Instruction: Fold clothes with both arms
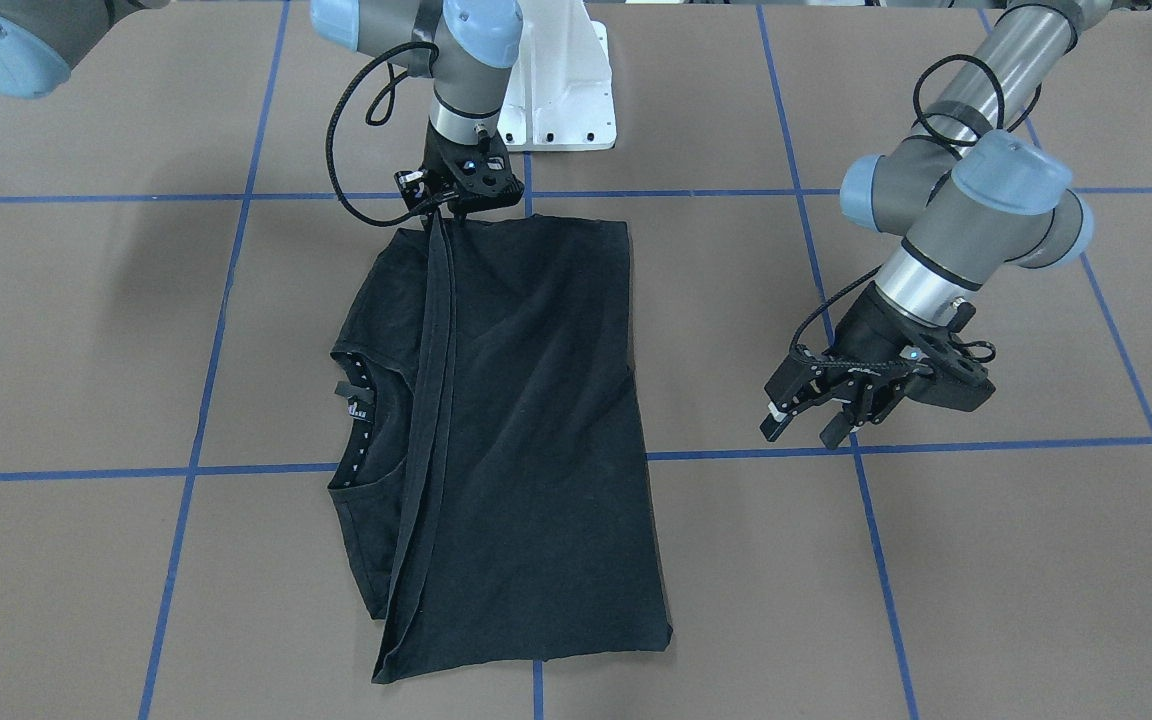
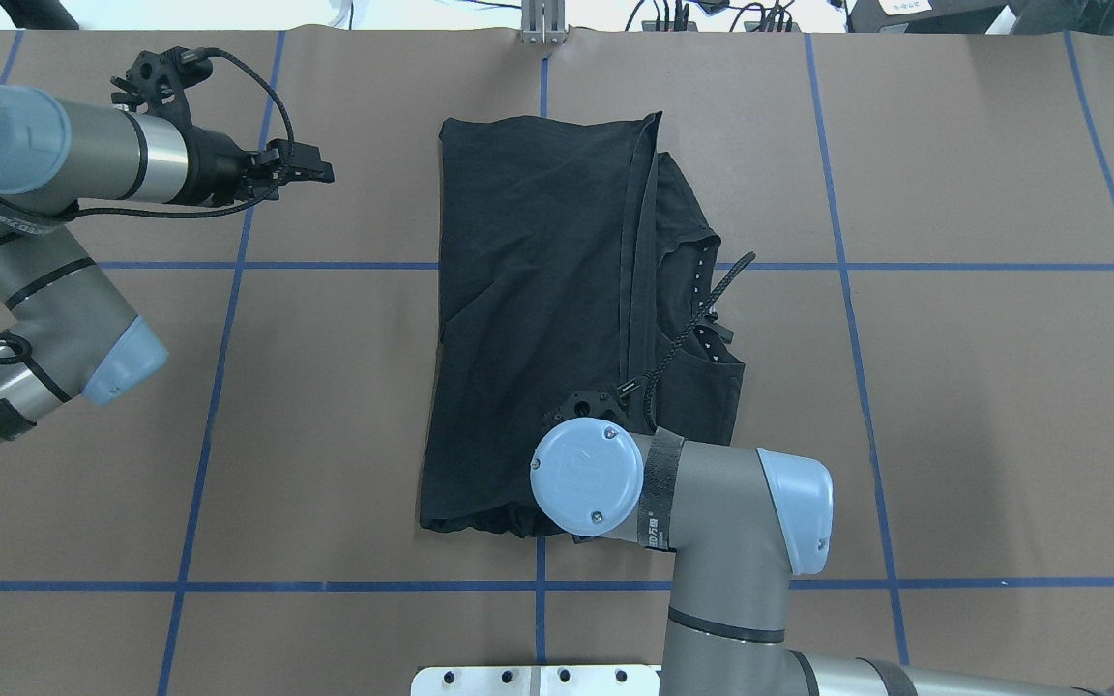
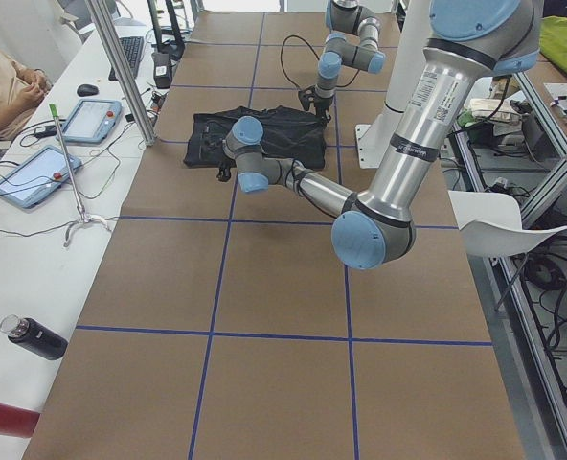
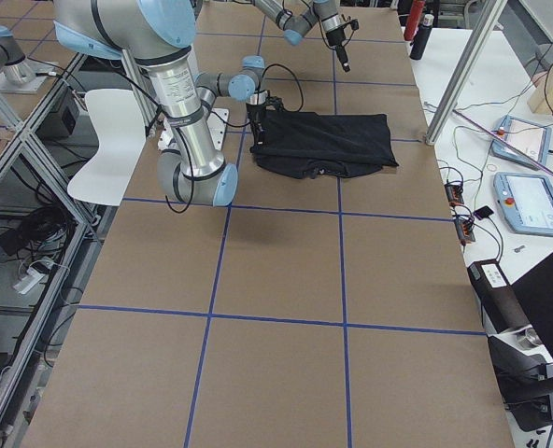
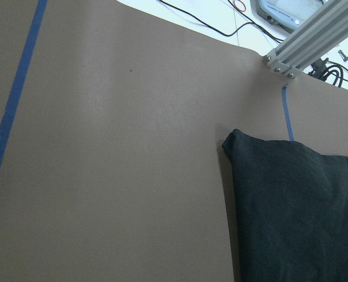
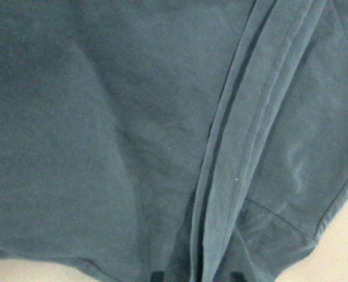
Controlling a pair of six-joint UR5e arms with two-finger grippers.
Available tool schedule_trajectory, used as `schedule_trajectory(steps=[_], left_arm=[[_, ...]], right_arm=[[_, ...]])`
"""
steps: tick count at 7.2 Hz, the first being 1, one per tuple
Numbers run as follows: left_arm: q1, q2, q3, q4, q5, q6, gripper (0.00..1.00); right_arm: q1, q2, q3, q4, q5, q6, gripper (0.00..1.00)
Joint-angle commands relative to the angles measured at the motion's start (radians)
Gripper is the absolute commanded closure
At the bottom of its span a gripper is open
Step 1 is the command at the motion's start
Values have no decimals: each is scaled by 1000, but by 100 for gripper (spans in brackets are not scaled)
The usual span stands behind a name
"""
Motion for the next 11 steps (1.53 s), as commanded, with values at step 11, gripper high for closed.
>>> schedule_trajectory(steps=[11], left_arm=[[0, -2, -3, 0, 0, -2, 13]], right_arm=[[-21, -169, 148, 3, 18, 167, 100]])
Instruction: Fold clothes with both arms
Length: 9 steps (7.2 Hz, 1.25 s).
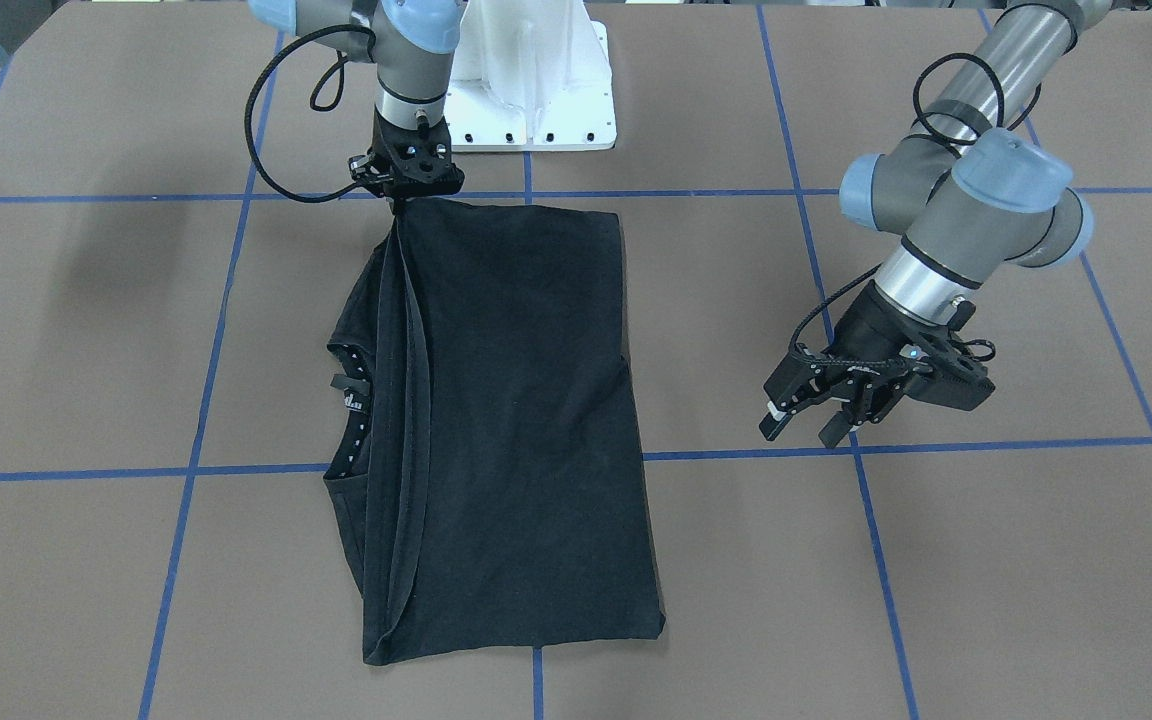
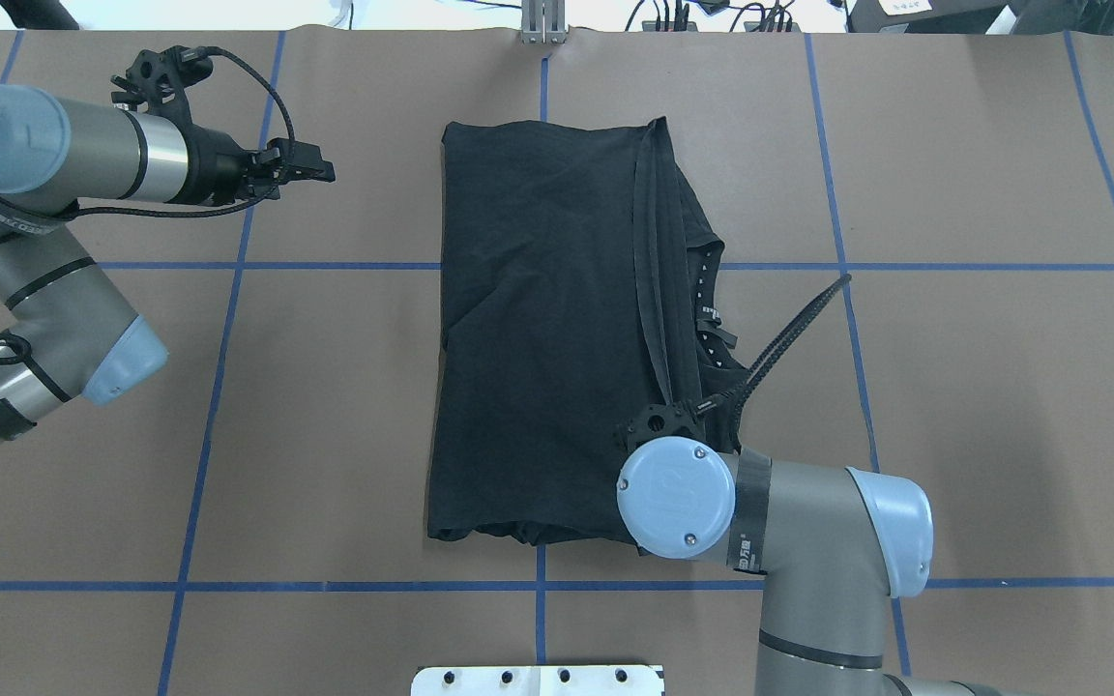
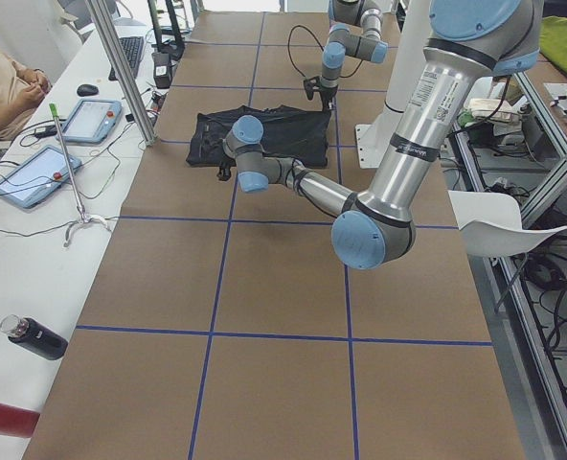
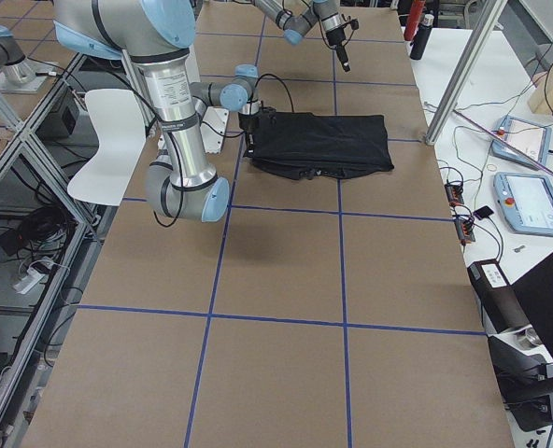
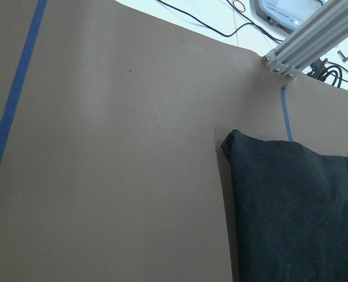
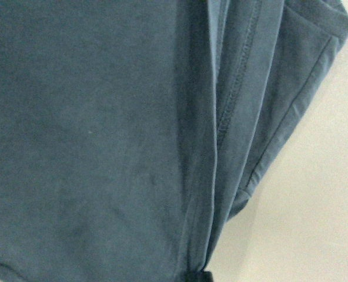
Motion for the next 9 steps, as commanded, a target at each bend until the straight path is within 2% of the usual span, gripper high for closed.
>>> schedule_trajectory(steps=[1, 2, 3, 5, 6, 8, 9], left_arm=[[0, -1, 0, 0, 2, 0, 13], [0, -1, -1, 0, 2, 0, 13], [0, -1, -1, 0, 3, 0, 13], [0, -1, -1, 0, 3, 0, 13], [0, -1, -1, 0, 5, 0, 13], [0, -1, -1, 0, 3, 0, 13], [0, -1, -1, 0, 5, 0, 13]], right_arm=[[3, -12, 13, -1, 2, 23, 100], [7, -11, 14, 2, 2, 31, 76], [24, -11, 16, 4, 17, 37, 47], [43, -9, 45, 11, 31, 260, 36], [47, -23, 51, 102, 36, 407, 32], [46, -111, 31, 395, 22, 929, 32], [43, -173, 30, 487, -25, 1066, 32]])
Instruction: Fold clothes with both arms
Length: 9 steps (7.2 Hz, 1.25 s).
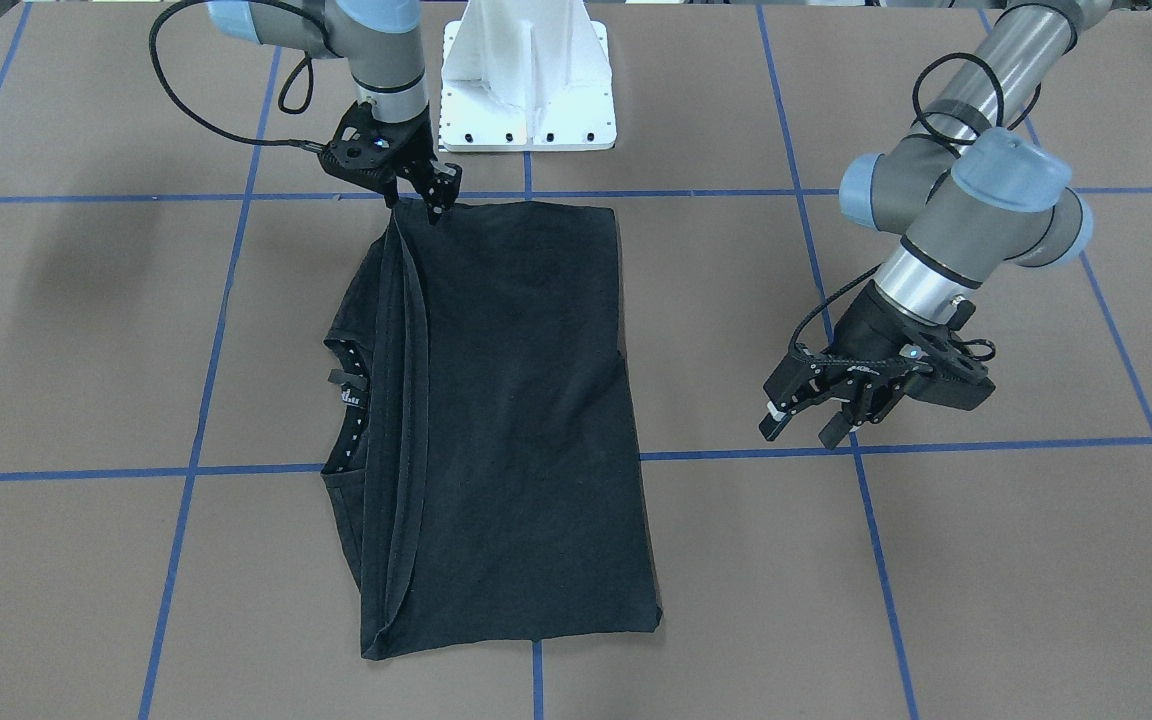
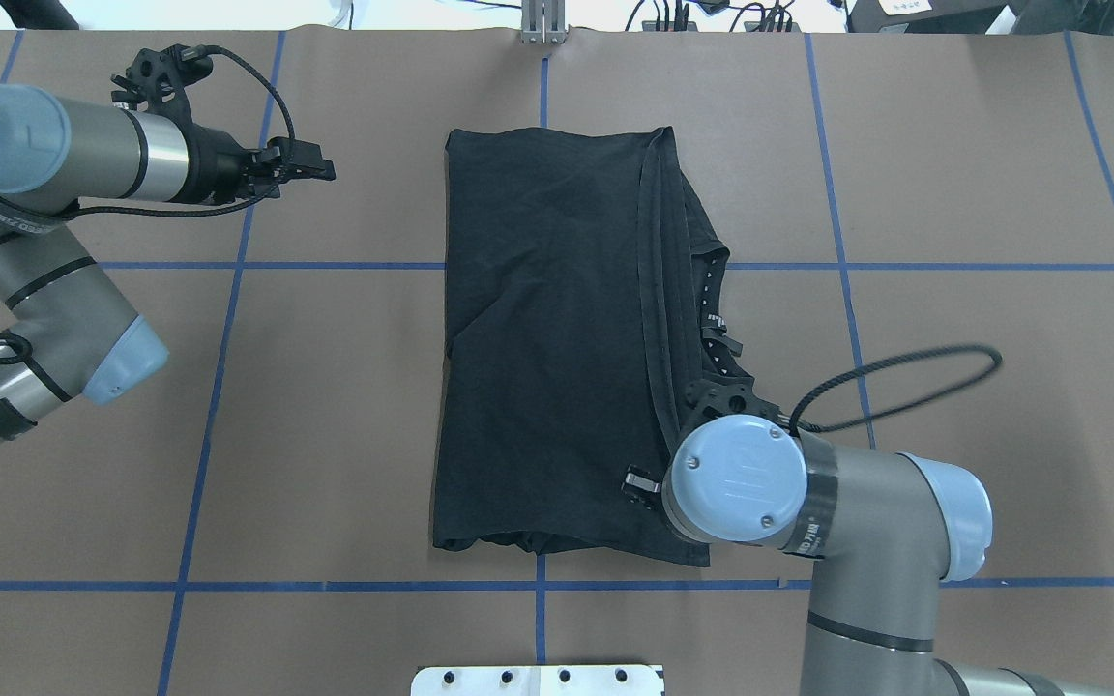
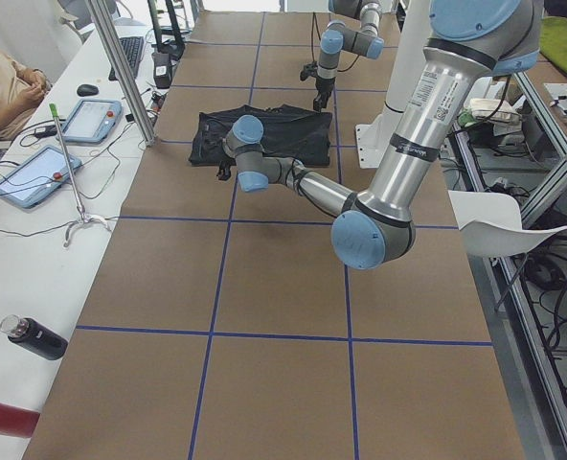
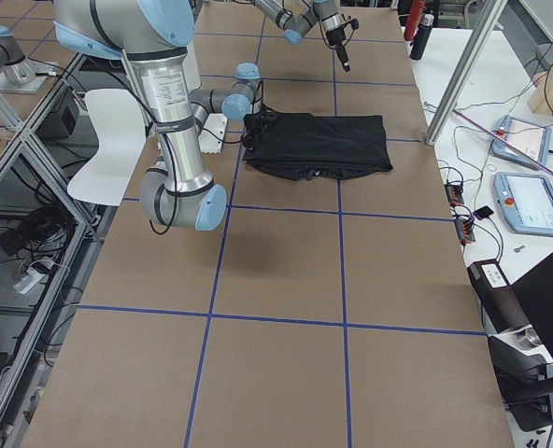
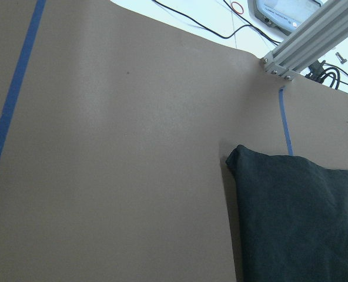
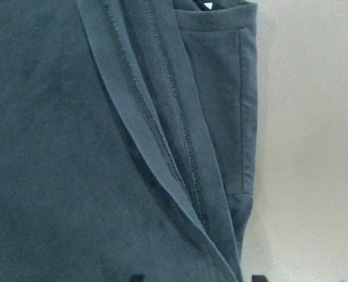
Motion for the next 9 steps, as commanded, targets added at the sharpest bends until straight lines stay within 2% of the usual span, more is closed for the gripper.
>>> schedule_trajectory(steps=[1, 2, 4, 9], left_arm=[[0, 0, 0, 0, 1, 0, 13], [0, 0, 0, 0, 1, 0, 13], [0, -2, 0, 0, 1, -2, 13], [0, 0, -5, 0, 2, -2, 13]], right_arm=[[-4, -86, -5, 166, -57, 259, 31], [-7, -87, -14, 167, -58, 263, 30], [-20, -87, -23, 167, -60, 264, 19], [-51, -91, -44, 167, -68, 264, 17]])
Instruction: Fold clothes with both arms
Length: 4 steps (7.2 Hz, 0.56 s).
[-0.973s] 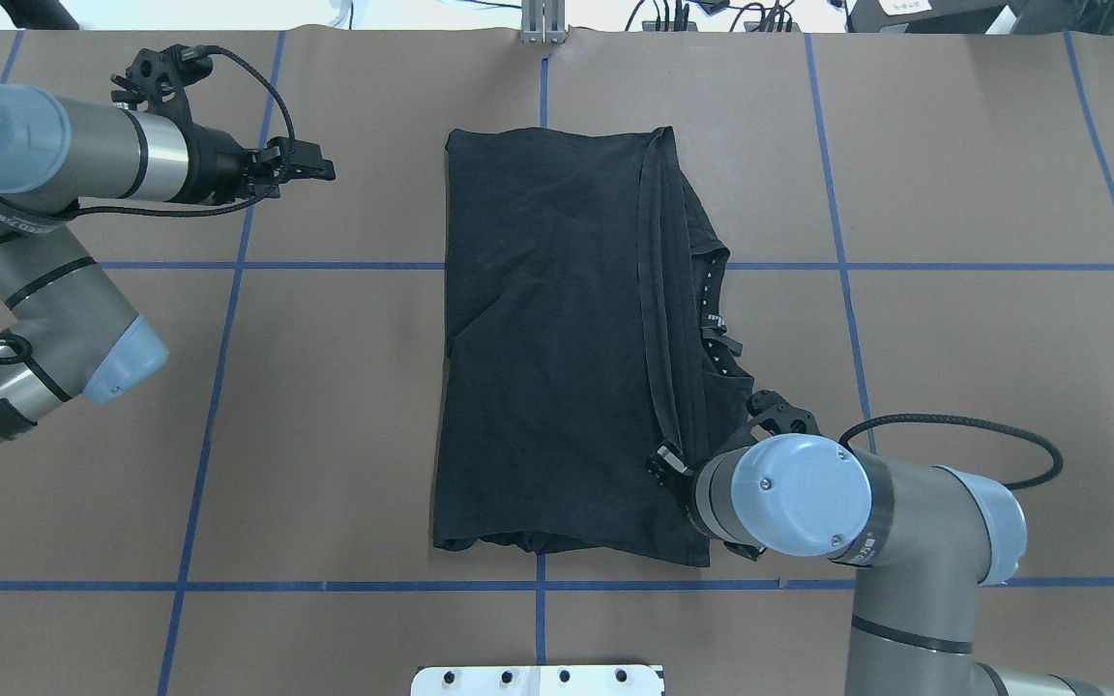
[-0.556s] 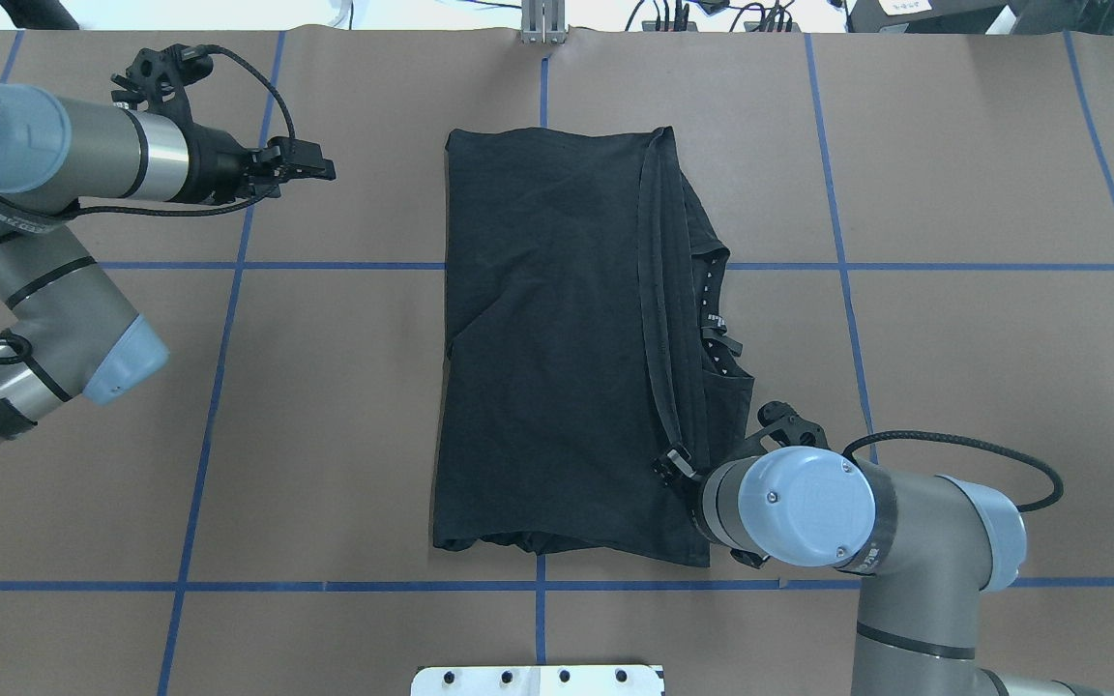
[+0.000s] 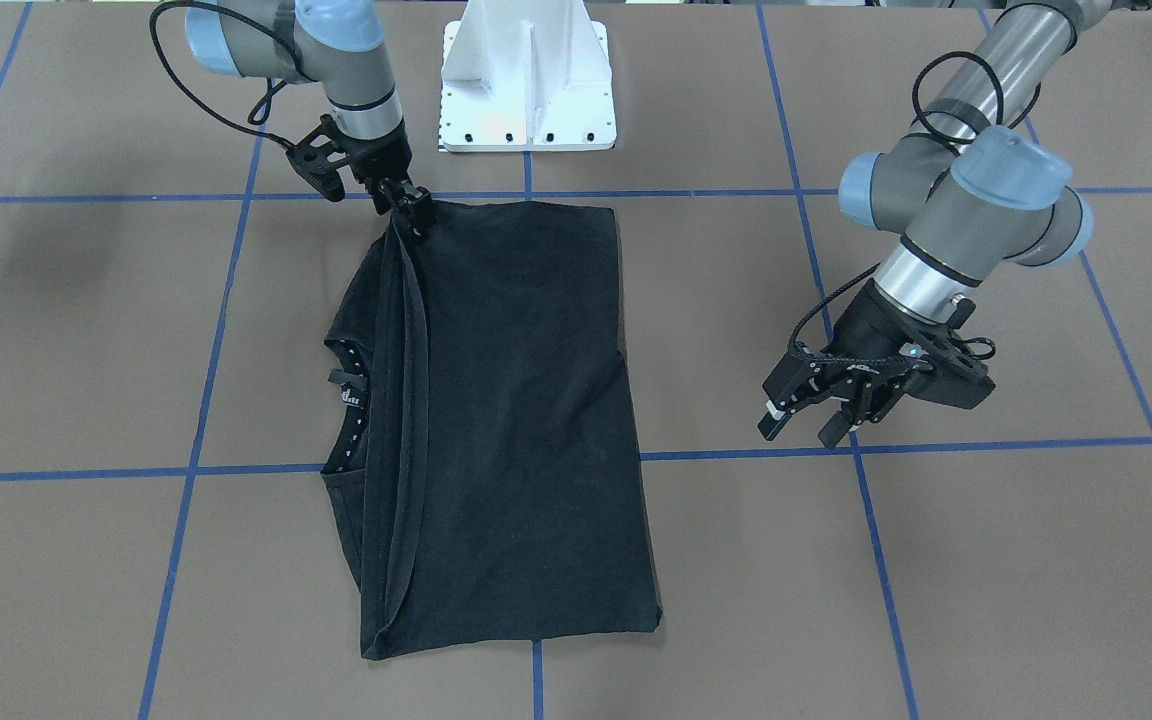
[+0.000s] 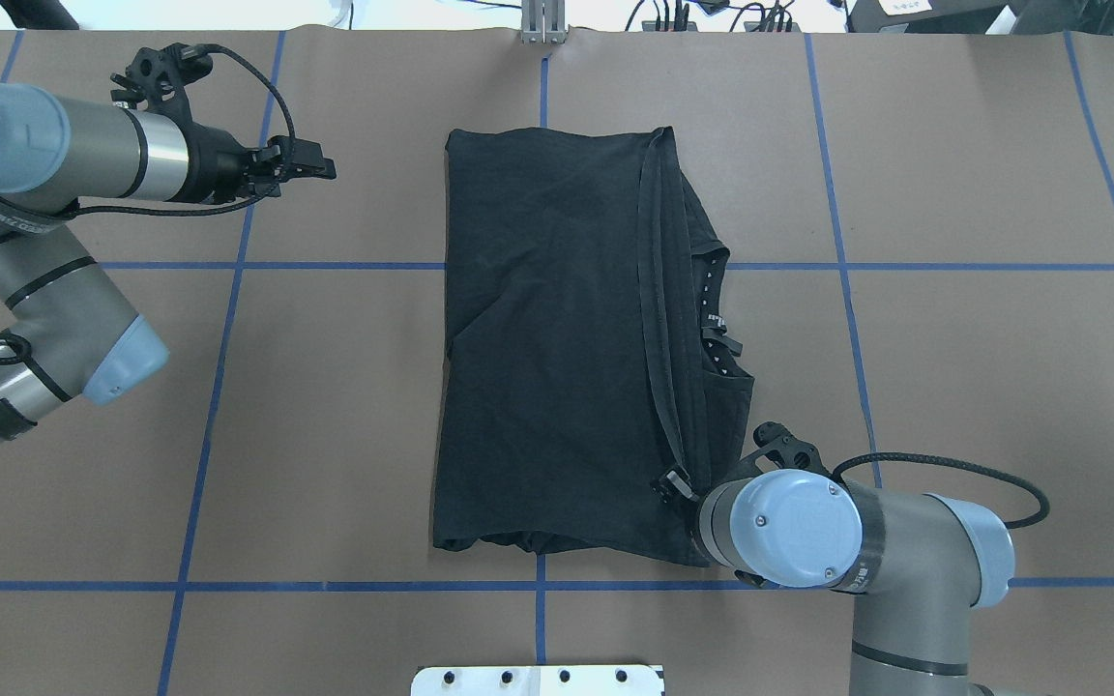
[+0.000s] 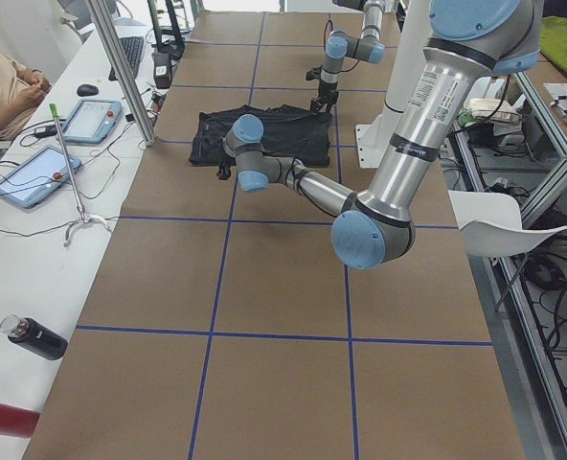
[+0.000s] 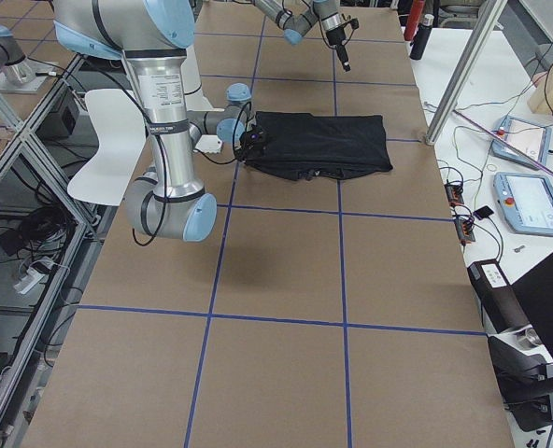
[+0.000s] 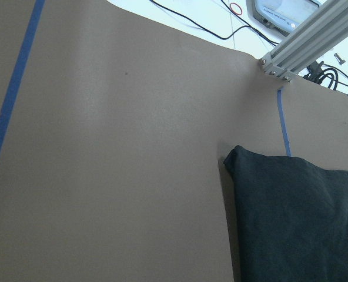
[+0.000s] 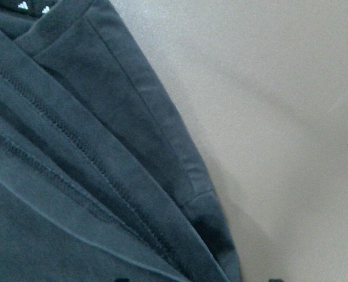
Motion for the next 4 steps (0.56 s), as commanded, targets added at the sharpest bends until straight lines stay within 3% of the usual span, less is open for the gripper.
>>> schedule_trajectory(steps=[1, 4], left_arm=[[0, 0, -1, 0, 0, 0, 13], [-2, 0, -2, 0, -1, 0, 13]], right_arm=[[-3, 4, -1, 0, -1, 3, 24], [-3, 5, -12, 2, -1, 21, 43]])
